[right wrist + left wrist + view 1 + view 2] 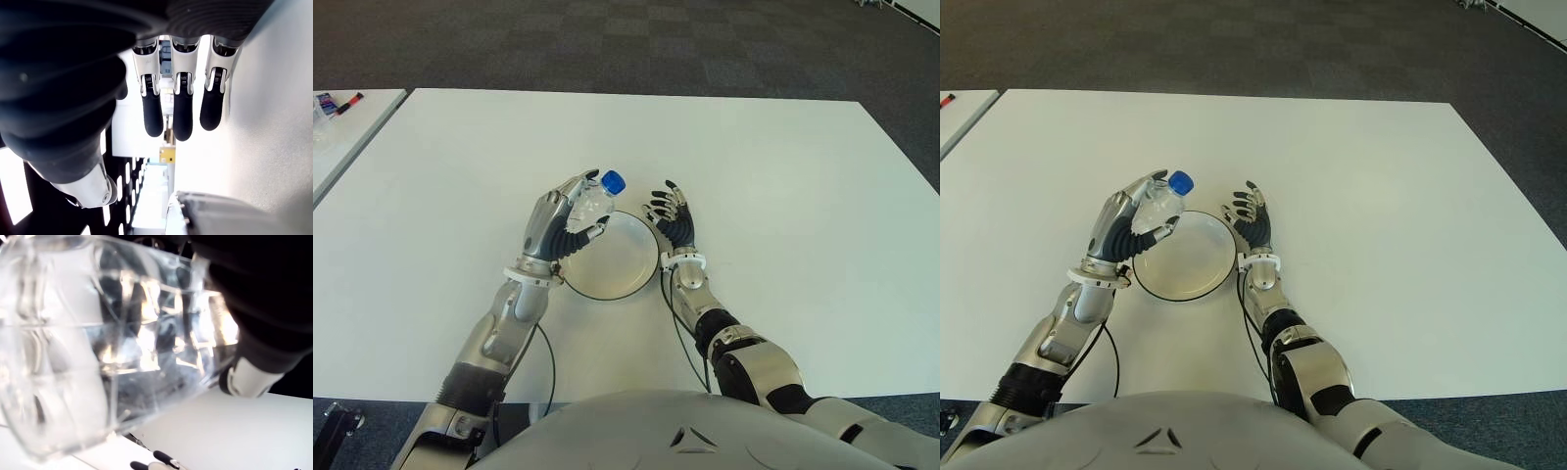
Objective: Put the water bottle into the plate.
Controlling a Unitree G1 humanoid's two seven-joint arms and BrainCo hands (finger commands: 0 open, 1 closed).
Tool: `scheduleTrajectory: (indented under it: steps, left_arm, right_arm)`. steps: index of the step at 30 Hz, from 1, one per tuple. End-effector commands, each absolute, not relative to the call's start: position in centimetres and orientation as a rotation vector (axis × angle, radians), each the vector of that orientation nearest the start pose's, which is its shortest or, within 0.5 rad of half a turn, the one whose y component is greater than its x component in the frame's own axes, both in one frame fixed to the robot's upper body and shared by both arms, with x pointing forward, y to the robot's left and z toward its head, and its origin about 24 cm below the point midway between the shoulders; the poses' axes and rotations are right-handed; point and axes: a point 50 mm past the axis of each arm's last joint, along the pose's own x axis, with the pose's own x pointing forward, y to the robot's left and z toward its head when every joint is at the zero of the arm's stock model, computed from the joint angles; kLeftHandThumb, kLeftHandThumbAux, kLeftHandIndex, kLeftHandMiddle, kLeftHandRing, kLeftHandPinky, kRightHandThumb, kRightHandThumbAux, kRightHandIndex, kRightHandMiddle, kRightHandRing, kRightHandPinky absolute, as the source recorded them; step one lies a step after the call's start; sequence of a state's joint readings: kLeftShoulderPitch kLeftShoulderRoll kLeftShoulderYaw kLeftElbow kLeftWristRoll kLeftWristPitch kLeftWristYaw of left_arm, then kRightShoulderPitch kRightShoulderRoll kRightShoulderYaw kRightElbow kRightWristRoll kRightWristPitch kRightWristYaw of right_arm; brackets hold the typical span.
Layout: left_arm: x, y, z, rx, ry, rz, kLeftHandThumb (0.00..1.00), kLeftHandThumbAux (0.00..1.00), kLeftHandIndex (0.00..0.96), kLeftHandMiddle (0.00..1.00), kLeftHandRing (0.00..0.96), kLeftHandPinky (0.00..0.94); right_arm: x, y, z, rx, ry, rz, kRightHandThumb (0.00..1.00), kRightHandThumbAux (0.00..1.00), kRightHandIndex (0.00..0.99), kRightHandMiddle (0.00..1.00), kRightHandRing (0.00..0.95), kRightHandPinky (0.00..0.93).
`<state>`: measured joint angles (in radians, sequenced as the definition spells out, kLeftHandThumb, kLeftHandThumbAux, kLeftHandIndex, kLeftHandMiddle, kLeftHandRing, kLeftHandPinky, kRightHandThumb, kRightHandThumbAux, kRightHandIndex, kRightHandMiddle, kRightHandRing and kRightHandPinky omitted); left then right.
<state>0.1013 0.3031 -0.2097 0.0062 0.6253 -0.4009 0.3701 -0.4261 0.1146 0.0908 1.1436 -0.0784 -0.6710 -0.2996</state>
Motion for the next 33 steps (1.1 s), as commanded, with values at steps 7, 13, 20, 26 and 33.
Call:
scheduleTrajectory:
  steps: [7, 13, 20, 26, 33]
  left_arm:
    - [21.3, 14.5, 3.3, 0.746, -0.319, -0.117, 0.952, 0.649, 0.388, 0.513, 0.526, 0.846]
    - [21.5, 14.6, 2.5, 0.744, -0.283, -0.139, 0.951, 0.65, 0.387, 0.512, 0.525, 0.838]
    - [21.7, 14.6, 2.0, 0.738, -0.264, -0.147, 0.951, 0.65, 0.387, 0.511, 0.525, 0.829]
    - [21.7, 14.5, 1.6, 0.735, -0.246, -0.156, 0.951, 0.65, 0.386, 0.51, 0.525, 0.826]
    - [21.3, 14.1, 0.6, 0.749, -0.211, -0.192, 0.951, 0.65, 0.388, 0.511, 0.525, 0.825]
  right_arm:
    - [26.6, -3.4, -4.2, 0.078, 0.194, 0.049, 0.393, 0.822, 0.109, 0.295, 0.295, 0.298]
    - [26.6, -3.3, -4.0, 0.082, 0.181, 0.048, 0.371, 0.841, 0.102, 0.287, 0.289, 0.298]
    - [26.6, -3.2, -4.0, 0.079, 0.18, 0.047, 0.387, 0.824, 0.102, 0.287, 0.294, 0.315]
    - [26.6, -3.2, -4.1, 0.088, 0.192, 0.057, 0.381, 0.829, 0.098, 0.291, 0.297, 0.316]
    - [26.5, -3.2, -4.1, 0.081, 0.186, 0.051, 0.355, 0.837, 0.09, 0.282, 0.283, 0.293]
